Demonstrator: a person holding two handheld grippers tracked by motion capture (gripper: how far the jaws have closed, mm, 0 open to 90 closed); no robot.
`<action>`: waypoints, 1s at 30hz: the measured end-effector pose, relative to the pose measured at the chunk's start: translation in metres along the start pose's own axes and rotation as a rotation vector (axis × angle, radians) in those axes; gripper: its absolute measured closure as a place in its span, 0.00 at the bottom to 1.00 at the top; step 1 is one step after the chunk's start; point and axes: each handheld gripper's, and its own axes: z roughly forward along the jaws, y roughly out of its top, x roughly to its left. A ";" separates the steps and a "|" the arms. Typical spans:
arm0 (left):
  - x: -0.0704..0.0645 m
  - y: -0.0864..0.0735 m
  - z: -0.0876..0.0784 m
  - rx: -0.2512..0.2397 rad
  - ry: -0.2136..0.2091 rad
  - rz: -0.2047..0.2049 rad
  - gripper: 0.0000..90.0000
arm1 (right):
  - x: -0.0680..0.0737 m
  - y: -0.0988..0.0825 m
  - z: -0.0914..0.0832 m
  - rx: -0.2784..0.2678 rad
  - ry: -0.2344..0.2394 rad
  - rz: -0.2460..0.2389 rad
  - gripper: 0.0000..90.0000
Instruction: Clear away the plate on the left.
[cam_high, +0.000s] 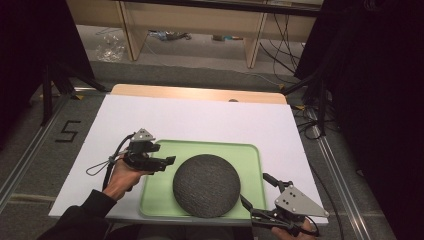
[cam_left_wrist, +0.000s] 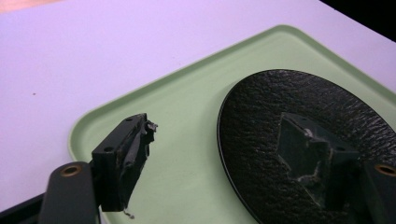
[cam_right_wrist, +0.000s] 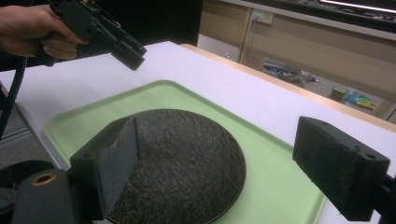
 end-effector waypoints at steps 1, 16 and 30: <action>0.000 -0.001 -0.002 -0.005 -0.006 0.005 0.28 | 0.000 0.000 0.000 0.000 0.000 0.000 0.17; -0.010 -0.025 -0.042 -0.063 0.047 0.056 0.27 | 0.001 0.000 0.000 -0.001 -0.001 -0.002 0.17; -0.029 -0.045 -0.059 -0.078 0.067 0.114 0.27 | 0.001 0.000 0.000 -0.001 -0.003 0.000 0.17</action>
